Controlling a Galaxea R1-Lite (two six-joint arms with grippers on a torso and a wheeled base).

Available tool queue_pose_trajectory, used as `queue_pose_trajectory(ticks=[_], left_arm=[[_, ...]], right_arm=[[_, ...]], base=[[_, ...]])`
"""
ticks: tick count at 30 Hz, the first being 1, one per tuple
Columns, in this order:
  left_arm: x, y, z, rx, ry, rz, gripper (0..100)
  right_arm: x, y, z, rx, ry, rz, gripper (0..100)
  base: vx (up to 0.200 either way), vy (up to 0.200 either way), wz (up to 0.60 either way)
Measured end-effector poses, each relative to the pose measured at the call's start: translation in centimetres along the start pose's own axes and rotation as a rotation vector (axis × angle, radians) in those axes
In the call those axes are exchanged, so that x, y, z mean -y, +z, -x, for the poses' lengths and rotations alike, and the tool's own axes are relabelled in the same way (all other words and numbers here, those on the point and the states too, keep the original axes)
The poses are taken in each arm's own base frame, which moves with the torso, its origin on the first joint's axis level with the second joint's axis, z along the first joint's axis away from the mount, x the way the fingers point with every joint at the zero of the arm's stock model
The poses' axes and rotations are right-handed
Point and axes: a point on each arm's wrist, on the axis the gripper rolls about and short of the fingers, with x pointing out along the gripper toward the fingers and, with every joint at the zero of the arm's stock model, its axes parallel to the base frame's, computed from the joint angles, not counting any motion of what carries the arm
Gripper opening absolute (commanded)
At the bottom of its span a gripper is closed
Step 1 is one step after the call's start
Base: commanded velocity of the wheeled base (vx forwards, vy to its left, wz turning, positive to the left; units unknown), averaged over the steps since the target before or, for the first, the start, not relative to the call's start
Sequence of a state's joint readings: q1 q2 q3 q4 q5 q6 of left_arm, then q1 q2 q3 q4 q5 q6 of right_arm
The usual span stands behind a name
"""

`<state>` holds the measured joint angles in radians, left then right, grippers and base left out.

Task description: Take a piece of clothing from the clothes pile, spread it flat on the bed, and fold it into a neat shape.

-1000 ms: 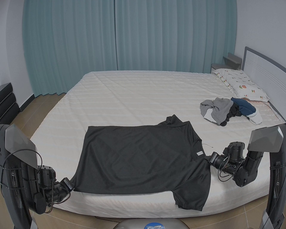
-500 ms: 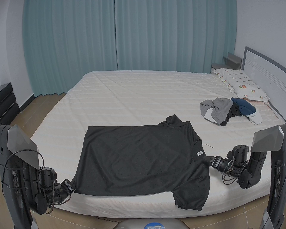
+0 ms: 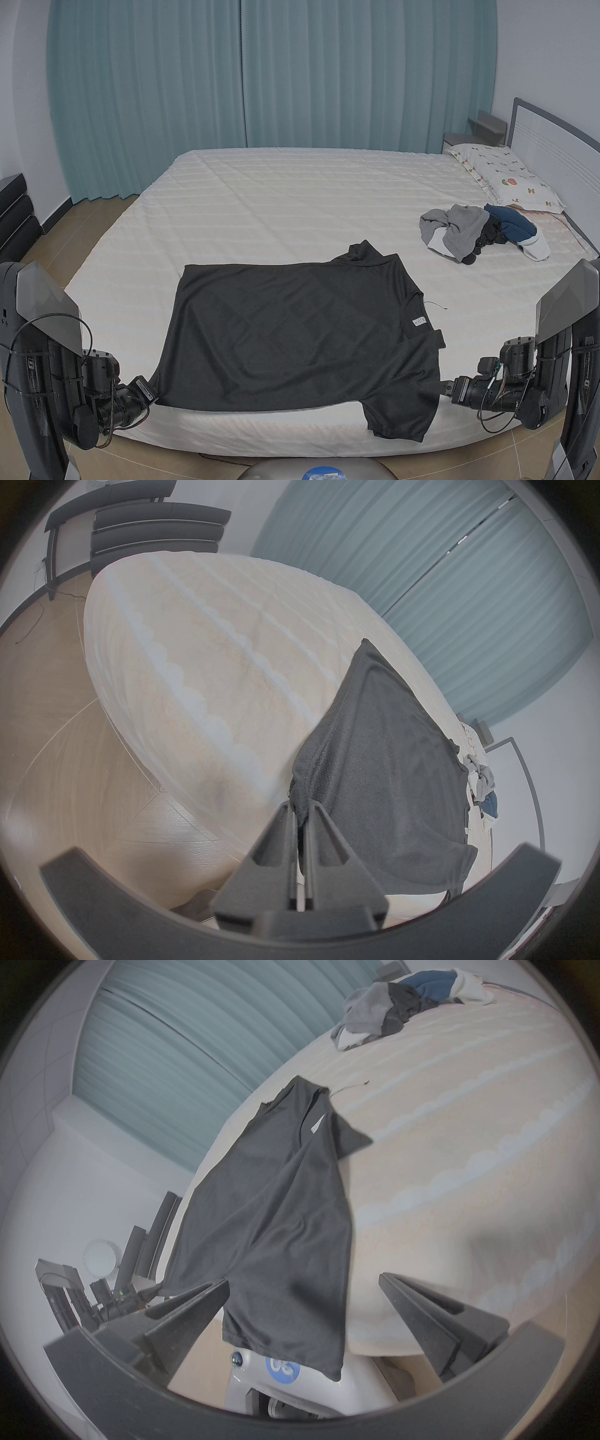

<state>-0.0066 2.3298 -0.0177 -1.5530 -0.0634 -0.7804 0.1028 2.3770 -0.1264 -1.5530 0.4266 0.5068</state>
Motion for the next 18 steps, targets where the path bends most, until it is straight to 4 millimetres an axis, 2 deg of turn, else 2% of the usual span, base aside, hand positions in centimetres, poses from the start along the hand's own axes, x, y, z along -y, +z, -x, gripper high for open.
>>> queue_pose_trajectory(ticks=[5, 14, 15, 18], left_arm=[[0.0, 0.0, 0.0, 0.001, 0.0, 0.001, 0], [0.0, 0.0, 0.0, 0.001, 0.0, 0.0, 0], [0.0, 0.0, 0.0, 0.001, 0.0, 0.0, 0], [0.0, 0.0, 0.0, 0.001, 0.0, 0.0, 0]], right_arm=[[-0.6, -0.8, -0.5, -0.036, 0.012, 0.021, 100], [-0.9, -0.7, -1.8, -0.032, 0.024, 0.037, 100], [-0.8, -0.7, -1.8, -0.031, 0.022, 0.037, 0], [-0.7, -0.8, -1.9, -0.031, 0.013, 0.042, 0]], base=[[0.0, 0.0, 0.0], [0.0, 0.0, 0.0], [0.0, 0.0, 0.0], [0.0, 0.0, 0.0]])
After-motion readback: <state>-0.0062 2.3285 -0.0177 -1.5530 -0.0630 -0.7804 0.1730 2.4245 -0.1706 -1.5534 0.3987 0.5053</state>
